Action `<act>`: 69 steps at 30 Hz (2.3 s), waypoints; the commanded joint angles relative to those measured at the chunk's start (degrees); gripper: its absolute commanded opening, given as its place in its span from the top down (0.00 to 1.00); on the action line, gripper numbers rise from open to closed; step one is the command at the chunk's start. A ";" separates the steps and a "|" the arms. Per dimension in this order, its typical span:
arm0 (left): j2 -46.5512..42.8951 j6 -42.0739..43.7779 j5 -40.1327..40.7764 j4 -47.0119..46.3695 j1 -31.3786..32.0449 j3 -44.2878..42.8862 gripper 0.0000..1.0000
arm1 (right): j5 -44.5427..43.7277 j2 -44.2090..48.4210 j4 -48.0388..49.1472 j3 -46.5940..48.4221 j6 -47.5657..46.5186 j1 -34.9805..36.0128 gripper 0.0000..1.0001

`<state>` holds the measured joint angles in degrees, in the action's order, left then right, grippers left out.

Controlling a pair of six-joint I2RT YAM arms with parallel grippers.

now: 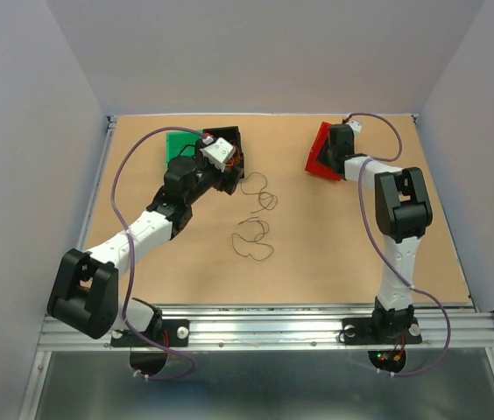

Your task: Untangle the cables

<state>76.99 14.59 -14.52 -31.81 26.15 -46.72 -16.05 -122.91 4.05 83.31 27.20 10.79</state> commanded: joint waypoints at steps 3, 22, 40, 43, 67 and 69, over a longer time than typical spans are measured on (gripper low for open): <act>-1.23 0.70 -0.07 -2.11 0.04 -0.65 0.12 | -3.10 9.96 0.96 -2.17 -2.23 0.20 0.50; -1.23 0.53 2.13 -2.11 0.13 -1.01 0.12 | 22.02 20.44 1.57 -14.41 -19.38 16.10 0.08; -0.88 0.62 2.83 -2.11 0.13 -1.09 0.12 | 18.07 -1.62 0.60 1.85 -21.83 21.03 0.11; 0.44 -1.49 9.67 -1.94 -0.31 -2.49 0.09 | 16.77 -3.12 0.43 2.91 -24.37 22.26 0.17; 29.27 -12.39 12.32 17.14 -16.65 -29.31 0.35 | -0.90 17.43 15.46 -17.74 -18.77 23.40 0.99; 29.62 -12.04 13.99 16.09 -17.10 -29.39 0.36 | -2.22 18.40 15.46 -18.70 -18.33 23.40 0.99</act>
<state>107.90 3.18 -1.50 -14.15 9.65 -72.90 -13.69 -107.94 14.11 66.76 7.18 34.13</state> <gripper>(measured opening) 0.649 0.012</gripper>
